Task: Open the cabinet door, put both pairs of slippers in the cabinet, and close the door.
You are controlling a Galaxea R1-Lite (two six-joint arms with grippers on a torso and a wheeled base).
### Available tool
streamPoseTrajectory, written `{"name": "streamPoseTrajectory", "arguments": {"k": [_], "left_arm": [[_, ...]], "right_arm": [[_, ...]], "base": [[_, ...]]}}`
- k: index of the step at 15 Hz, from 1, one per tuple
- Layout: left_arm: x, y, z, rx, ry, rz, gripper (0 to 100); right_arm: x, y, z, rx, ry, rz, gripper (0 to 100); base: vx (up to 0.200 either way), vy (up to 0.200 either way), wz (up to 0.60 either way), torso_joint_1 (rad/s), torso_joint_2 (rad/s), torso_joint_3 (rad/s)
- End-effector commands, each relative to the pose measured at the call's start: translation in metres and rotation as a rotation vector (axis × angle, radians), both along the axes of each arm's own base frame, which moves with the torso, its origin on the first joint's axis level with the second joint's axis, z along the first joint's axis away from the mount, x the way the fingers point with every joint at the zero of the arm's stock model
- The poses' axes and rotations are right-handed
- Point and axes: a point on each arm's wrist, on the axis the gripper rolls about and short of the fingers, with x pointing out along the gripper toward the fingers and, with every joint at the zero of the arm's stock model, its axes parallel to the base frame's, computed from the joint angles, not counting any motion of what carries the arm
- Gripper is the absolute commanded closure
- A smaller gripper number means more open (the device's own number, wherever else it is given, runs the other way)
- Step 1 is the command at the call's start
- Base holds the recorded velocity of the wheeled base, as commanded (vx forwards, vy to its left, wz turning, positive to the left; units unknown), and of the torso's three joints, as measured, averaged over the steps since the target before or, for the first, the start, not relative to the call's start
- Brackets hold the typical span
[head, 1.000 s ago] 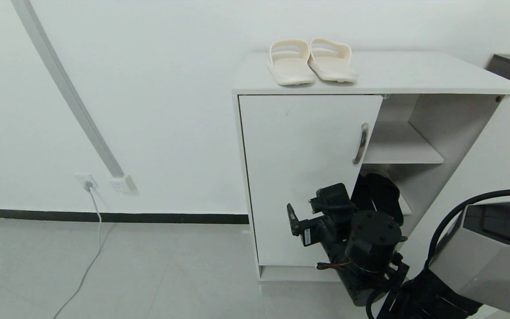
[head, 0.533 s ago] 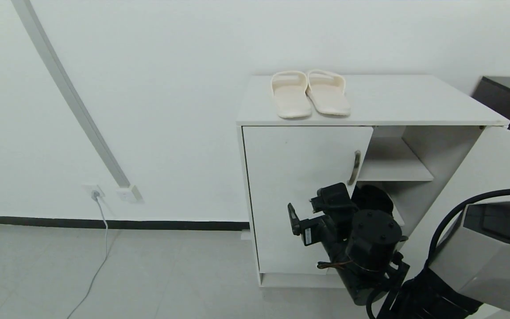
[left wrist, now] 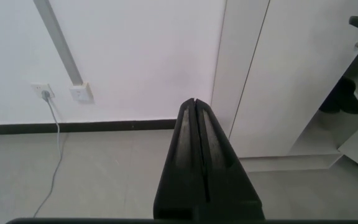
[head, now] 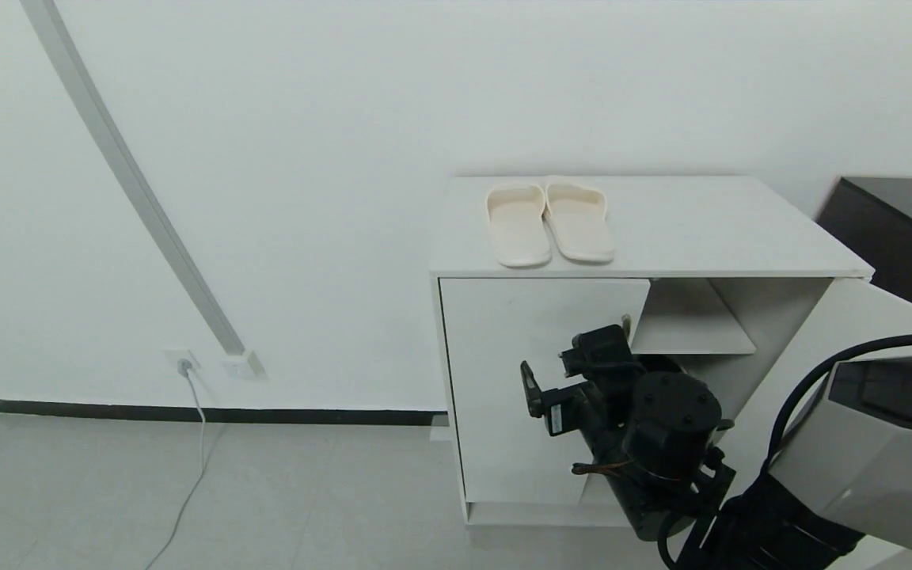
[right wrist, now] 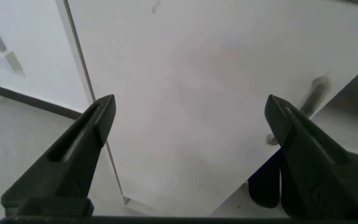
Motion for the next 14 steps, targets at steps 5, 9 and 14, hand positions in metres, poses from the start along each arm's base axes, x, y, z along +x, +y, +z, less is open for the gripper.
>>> {"name": "streamPoseTrajectory", "arguments": {"k": [5, 9, 14], "left_arm": [[0.000, 0.000, 0.000, 0.000, 0.000, 0.000, 100], [0.000, 0.000, 0.000, -0.001, 0.000, 0.000, 100], [0.000, 0.000, 0.000, 0.000, 0.000, 0.002, 100]], "right_arm": [[-0.001, -0.001, -0.004, -0.010, 0.009, 0.000, 0], [-0.004, -0.003, -0.008, -0.028, 0.003, 0.039, 0], [0.011, -0.008, 0.034, -0.031, 0.012, -0.004, 0]], "base": [[0.000, 0.000, 0.00, 0.247, -0.57, -0.326], [0.000, 0.000, 0.00, 0.183, -0.42, -0.223], [0.000, 0.000, 0.00, 0.000, 0.00, 0.000]]}}
